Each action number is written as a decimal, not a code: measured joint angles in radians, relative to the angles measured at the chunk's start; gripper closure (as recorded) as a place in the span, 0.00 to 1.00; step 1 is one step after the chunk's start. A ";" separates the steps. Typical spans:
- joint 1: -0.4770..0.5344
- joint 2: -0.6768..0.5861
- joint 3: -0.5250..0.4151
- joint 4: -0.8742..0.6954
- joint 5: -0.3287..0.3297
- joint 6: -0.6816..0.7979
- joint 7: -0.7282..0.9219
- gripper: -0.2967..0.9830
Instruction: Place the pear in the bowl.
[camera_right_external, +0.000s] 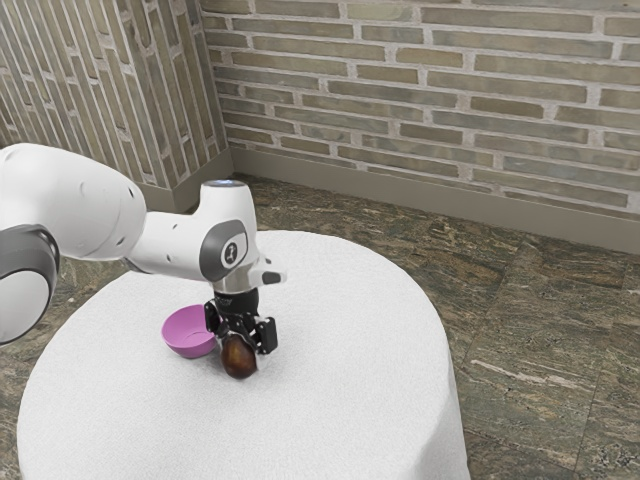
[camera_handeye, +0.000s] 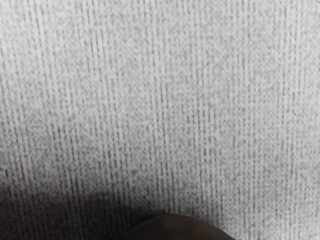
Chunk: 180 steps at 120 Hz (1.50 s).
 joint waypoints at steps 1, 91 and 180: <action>0.000 0.000 0.000 0.000 0.000 0.000 0.001 0.27; -0.001 -0.005 0.001 -0.002 -0.002 -0.046 0.030 0.39; 0.005 -0.076 0.133 0.116 0.046 -0.160 0.019 0.48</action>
